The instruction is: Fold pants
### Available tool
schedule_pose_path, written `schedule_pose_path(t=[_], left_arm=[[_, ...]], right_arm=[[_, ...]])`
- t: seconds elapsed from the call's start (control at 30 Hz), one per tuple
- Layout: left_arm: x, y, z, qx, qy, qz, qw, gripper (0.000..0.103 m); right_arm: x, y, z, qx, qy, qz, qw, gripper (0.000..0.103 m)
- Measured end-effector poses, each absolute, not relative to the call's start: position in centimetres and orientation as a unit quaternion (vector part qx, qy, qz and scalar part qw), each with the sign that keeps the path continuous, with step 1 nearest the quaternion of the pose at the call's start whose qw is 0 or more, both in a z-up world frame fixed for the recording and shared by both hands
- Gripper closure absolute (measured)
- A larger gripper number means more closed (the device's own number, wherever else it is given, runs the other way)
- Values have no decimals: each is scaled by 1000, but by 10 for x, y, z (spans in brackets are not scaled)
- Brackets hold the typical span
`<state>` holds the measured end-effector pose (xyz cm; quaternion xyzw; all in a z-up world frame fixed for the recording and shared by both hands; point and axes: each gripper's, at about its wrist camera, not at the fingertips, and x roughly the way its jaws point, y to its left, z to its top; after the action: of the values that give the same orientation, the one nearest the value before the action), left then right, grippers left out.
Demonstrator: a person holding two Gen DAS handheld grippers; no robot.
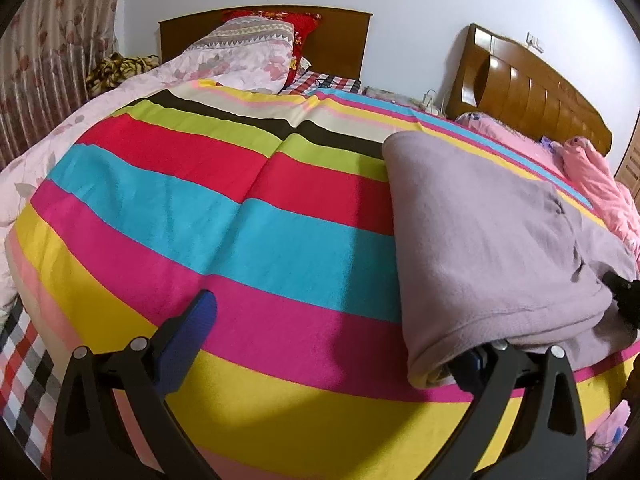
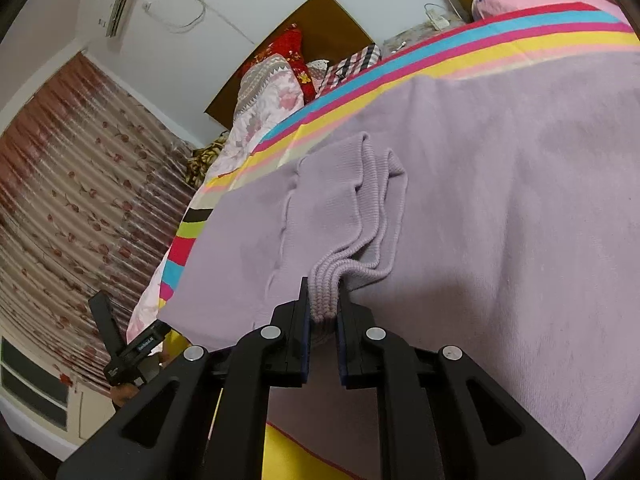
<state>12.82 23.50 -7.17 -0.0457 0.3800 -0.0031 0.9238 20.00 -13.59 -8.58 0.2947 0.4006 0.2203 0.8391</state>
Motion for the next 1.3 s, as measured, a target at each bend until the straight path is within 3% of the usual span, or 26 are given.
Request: schedule_pose_path(t=[0.47, 0.7, 0.83, 0.87, 0.93, 1.13, 1.3], left_arm=[[115, 229, -67, -7, 400, -8, 917, 2], [69, 217, -51, 83, 400, -22, 913, 2], [71, 212, -1, 25, 329, -34, 944, 2], [77, 209, 11, 7, 309, -48, 950, 2], [103, 193, 35, -33, 276, -100, 955, 2], [227, 121, 20, -26, 368, -146, 918, 2], [270, 104, -35, 0, 426, -109, 898, 2]], right_arm=[[198, -135, -92, 281, 426, 208, 835, 91], [201, -140, -95, 288, 441, 216, 822, 91], [198, -149, -77, 272, 442, 191, 834, 73], [197, -148, -71, 258, 435, 177, 845, 59], [202, -140, -50, 200, 404, 148, 881, 45], [244, -76, -26, 18, 385, 202, 900, 45], [264, -53, -61, -80, 434, 207, 873, 43]])
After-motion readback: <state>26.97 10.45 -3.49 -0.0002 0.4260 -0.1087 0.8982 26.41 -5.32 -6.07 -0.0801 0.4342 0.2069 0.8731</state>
